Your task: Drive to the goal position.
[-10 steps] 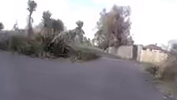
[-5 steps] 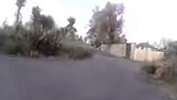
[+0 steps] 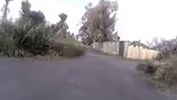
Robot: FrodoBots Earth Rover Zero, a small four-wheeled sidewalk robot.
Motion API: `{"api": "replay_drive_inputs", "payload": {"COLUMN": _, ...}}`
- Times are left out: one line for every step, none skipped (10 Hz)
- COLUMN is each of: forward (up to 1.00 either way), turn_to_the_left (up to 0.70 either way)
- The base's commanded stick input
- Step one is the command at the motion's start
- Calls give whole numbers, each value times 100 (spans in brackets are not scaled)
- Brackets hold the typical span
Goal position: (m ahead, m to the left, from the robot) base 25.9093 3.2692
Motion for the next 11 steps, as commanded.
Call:
{"api": "replay_drive_inputs", "payload": {"forward": 85, "turn_to_the_left": 0}}
{"api": "replay_drive_inputs", "payload": {"forward": 85, "turn_to_the_left": 0}}
{"api": "replay_drive_inputs", "payload": {"forward": 85, "turn_to_the_left": 0}}
{"api": "replay_drive_inputs", "payload": {"forward": 85, "turn_to_the_left": 0}}
{"api": "replay_drive_inputs", "payload": {"forward": 85, "turn_to_the_left": 0}}
{"api": "replay_drive_inputs", "payload": {"forward": 85, "turn_to_the_left": 0}}
{"api": "replay_drive_inputs", "payload": {"forward": 85, "turn_to_the_left": 0}}
{"api": "replay_drive_inputs", "payload": {"forward": 85, "turn_to_the_left": 0}}
{"api": "replay_drive_inputs", "payload": {"forward": 85, "turn_to_the_left": -10}}
{"api": "replay_drive_inputs", "payload": {"forward": 85, "turn_to_the_left": -31}}
{"api": "replay_drive_inputs", "payload": {"forward": 85, "turn_to_the_left": -33}}
